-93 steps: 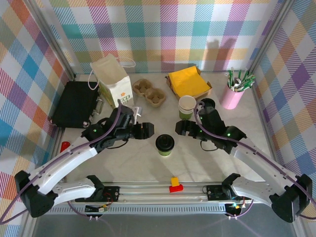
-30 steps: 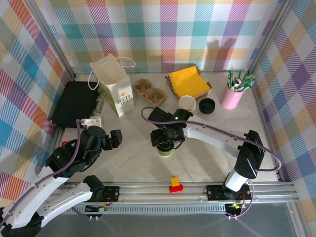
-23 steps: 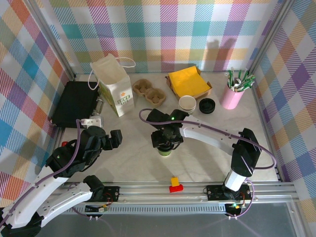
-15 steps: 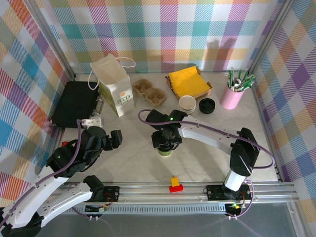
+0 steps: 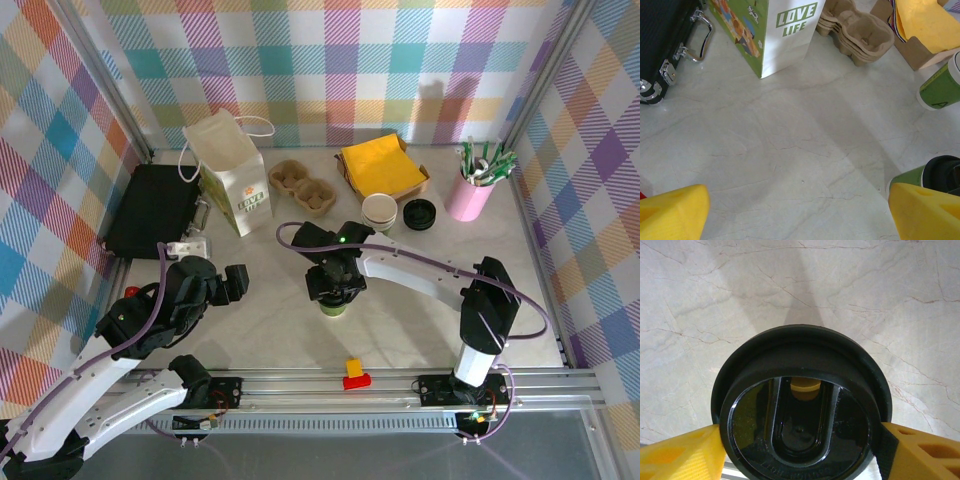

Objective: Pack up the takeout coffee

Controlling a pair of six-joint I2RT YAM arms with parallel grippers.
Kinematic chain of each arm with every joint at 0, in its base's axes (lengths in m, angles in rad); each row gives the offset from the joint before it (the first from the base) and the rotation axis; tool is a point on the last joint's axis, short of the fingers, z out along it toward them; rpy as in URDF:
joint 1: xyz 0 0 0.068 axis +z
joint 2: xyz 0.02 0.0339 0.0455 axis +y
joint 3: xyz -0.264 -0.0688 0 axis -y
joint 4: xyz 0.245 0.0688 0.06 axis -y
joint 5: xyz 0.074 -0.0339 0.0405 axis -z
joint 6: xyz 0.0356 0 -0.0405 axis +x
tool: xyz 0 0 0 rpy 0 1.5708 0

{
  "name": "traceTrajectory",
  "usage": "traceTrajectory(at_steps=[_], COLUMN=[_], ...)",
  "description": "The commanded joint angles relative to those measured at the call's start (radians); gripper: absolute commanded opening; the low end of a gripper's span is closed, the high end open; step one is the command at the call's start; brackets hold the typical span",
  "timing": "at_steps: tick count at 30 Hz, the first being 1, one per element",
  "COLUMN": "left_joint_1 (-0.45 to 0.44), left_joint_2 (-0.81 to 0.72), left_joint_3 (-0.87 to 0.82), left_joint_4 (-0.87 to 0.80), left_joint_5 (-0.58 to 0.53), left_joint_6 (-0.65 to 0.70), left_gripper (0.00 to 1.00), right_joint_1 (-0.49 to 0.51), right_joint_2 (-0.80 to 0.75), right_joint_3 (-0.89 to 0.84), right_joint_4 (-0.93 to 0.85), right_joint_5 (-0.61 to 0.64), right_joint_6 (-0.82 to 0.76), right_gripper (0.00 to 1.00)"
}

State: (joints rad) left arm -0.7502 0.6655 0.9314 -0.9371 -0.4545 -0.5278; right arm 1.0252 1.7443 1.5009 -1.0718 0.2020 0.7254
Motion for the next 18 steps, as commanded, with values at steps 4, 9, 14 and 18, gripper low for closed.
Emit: traceTrajectory(at_steps=[4, 9, 14, 18], left_joint_1=[0.007, 0.008, 0.007, 0.008], left_joint_2=[0.003, 0.004, 0.005, 0.005], left_joint_3=[-0.014, -0.010, -0.006, 0.001], left_joint_4=[0.017, 0.015, 0.015, 0.013], left_joint_5=[0.008, 0.010, 0.010, 0.008], left_joint_6=[-0.005, -0.007, -0.007, -0.008], left_gripper=[0.92, 0.92, 0.92, 0.92], right_joint_1=[0.009, 0.011, 0.010, 0.009], right_joint_2=[0.054, 0.061, 0.067, 0.061], right_joint_3=[0.017, 0.021, 0.025, 0.026], right_joint_4=[-0.064, -0.063, -0.070, -0.099], right_joint_5=[0.011, 0.013, 0.017, 0.053], right_joint_6=[0.016, 0.012, 0.006, 0.009], right_gripper=[0.78, 0.78, 0.76, 0.73])
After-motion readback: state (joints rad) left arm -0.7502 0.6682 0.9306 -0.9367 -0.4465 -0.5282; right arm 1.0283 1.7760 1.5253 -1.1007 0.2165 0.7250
